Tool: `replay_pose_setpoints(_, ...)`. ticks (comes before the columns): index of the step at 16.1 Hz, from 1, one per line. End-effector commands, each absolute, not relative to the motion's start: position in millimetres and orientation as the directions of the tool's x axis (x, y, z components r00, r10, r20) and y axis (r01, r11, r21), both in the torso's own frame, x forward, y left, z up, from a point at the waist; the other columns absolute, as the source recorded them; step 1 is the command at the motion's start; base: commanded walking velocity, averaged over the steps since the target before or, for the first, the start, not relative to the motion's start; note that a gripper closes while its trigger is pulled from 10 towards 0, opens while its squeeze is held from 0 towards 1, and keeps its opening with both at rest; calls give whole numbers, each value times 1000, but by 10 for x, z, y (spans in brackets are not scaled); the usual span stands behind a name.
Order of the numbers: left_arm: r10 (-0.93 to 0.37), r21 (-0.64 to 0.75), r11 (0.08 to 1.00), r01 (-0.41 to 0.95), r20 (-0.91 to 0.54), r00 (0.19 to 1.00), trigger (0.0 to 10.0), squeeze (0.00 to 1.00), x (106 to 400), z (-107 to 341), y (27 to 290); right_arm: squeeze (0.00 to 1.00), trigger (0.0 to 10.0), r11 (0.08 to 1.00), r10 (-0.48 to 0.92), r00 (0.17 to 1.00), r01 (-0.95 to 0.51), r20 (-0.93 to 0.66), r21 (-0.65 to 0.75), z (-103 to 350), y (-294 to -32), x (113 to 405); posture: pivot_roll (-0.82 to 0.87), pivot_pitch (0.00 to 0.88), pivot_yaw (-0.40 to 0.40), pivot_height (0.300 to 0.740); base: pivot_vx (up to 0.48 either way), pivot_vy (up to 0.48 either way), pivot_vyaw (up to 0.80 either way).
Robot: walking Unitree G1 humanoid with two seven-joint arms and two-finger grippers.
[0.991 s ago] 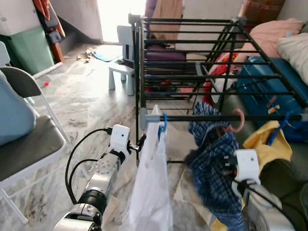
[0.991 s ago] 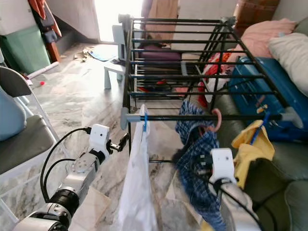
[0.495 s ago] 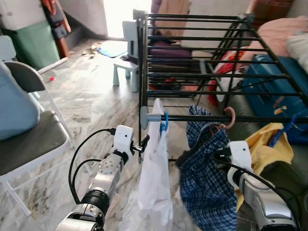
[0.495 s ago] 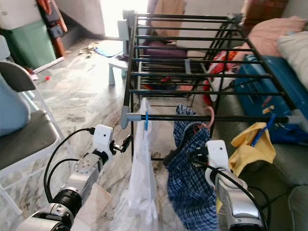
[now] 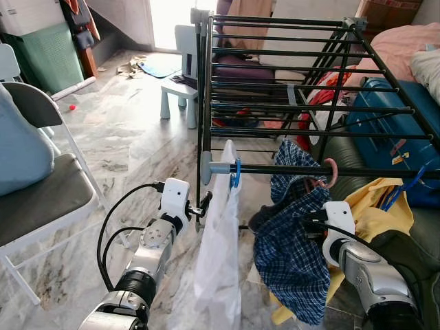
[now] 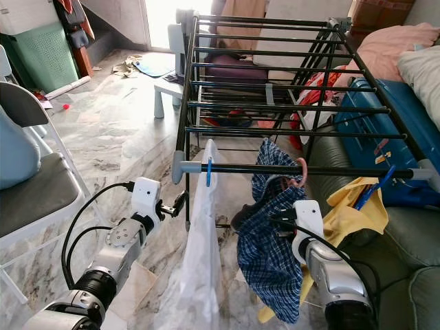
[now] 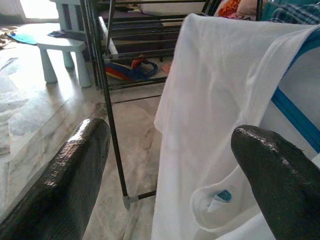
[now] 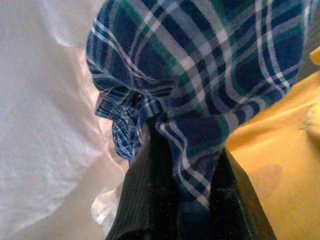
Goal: Hang hanger
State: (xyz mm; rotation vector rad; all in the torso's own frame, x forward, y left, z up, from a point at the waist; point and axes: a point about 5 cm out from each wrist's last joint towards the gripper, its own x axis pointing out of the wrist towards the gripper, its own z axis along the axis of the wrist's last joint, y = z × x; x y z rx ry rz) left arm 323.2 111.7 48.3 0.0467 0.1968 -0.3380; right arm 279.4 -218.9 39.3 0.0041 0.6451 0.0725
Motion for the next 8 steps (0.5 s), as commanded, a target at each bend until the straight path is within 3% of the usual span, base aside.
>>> replay_pose_setpoints(1, -323, 15, 943, 333, -203, 924, 10000, 0, 3235, 489, 1126, 0, 10000, 999, 33, 792, -18, -609, 30, 353, -2278, 2747, 84, 0, -68, 740, 0, 0, 0)
replay_pose_setpoints(2, -327, 14, 942, 336, -204, 923, 10000, 0, 3234, 488, 1118, 824, 10000, 999, 17, 800, 4, -600, 33, 358, -2307, 2728, 82, 0, -65, 740, 0, 0, 0)
replay_pose_setpoints(3, -329, 13, 941, 339, -204, 922, 10000, 0, 3236, 489, 1111, 1000, 10000, 999, 10, 805, 15, -593, 38, 364, -2325, 2710, 76, 0, -60, 740, 0, 0, 0)
replay_pose_setpoints(8, -338, 55, 931, 362, -253, 907, 10000, 0, 3216, 428, 1104, 1000, 10000, 999, -32, 835, 24, -549, -22, 378, -2337, 2587, 63, 0, -52, 740, 0, 0, 0)
